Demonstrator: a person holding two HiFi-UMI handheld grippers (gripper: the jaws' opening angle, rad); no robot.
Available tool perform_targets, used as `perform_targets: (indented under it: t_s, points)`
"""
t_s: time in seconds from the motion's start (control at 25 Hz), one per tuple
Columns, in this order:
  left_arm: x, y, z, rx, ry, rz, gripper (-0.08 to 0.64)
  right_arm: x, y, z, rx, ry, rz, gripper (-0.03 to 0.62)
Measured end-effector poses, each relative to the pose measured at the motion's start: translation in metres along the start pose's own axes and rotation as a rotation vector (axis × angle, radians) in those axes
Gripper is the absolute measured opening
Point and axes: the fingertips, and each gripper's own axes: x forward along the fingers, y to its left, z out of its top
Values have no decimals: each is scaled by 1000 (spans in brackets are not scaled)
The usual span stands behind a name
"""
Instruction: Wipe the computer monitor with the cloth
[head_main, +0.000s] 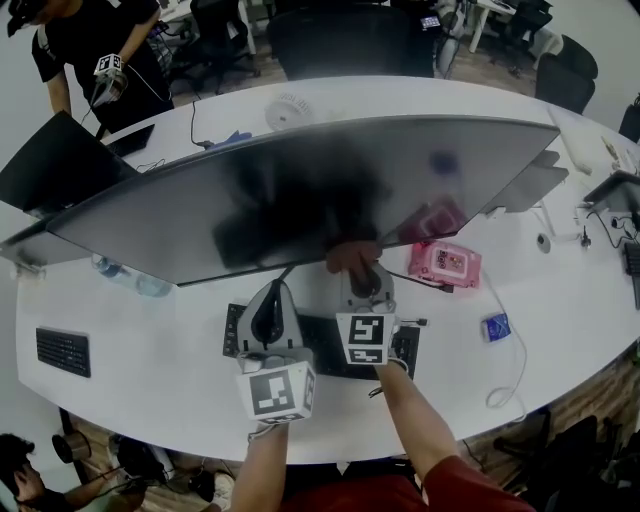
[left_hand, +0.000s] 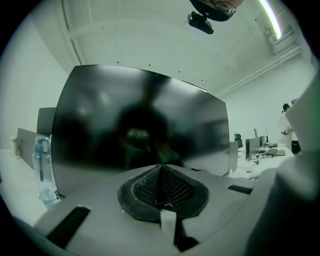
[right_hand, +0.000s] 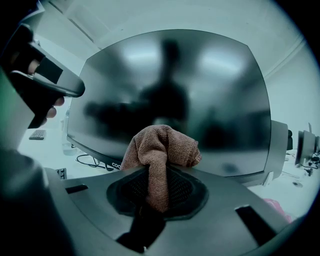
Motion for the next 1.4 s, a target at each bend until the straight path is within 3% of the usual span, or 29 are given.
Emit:
perform_targets:
  t_s: [1.08,1.4]
  points:
    - [85,-171,-11,0,32,-134,23,-26,-200,-47,15,35,-131,78]
    - [95,-190,-16,5,35,-151,23,-28,-213,-50,7,37,-133,78]
